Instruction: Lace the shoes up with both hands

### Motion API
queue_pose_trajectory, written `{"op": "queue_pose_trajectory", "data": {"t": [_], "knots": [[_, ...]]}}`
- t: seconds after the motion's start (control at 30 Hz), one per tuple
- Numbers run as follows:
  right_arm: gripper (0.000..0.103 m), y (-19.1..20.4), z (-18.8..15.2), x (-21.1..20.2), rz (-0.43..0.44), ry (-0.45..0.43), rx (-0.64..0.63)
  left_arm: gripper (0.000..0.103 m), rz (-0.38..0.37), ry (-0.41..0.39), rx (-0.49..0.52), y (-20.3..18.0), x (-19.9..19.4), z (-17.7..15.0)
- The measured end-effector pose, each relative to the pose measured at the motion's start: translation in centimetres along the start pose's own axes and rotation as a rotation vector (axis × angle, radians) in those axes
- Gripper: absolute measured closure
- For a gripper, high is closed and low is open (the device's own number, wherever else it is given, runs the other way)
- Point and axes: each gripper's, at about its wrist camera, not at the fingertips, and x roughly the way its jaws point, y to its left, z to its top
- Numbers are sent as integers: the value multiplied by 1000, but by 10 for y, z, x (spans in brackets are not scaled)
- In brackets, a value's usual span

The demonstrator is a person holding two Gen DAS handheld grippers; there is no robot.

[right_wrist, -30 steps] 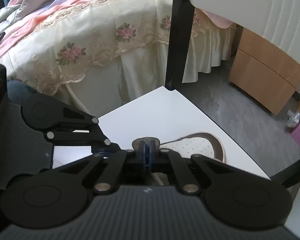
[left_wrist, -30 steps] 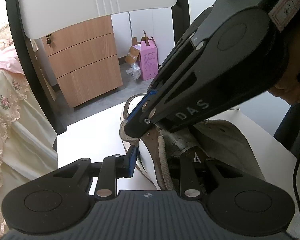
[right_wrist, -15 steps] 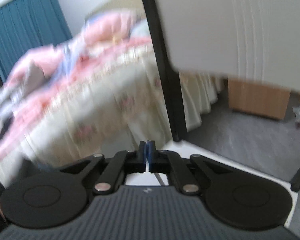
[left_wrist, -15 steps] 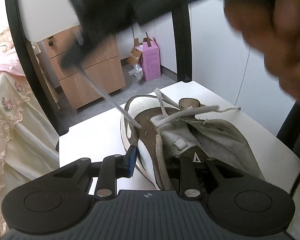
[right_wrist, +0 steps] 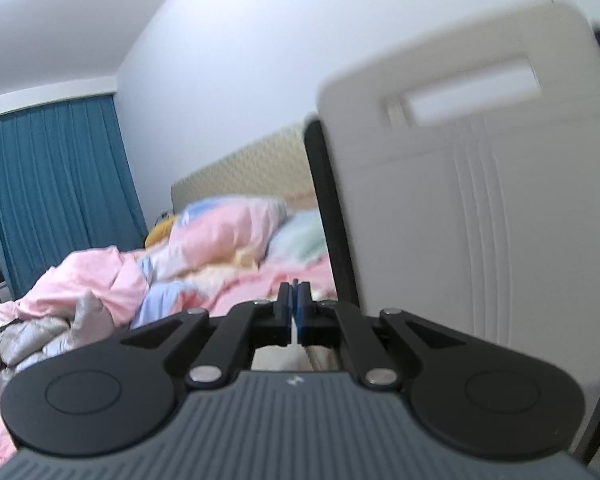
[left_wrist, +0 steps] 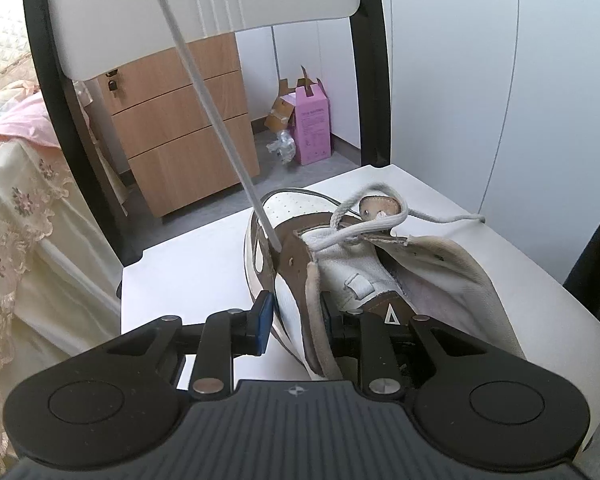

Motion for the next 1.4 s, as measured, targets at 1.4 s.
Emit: {"op": "queue_pose_trajectory", "data": {"t": [1.4], "knots": [[100, -44, -35, -47, -264, 70, -39, 50, 130, -142, -103, -27, -30, -6]]}}
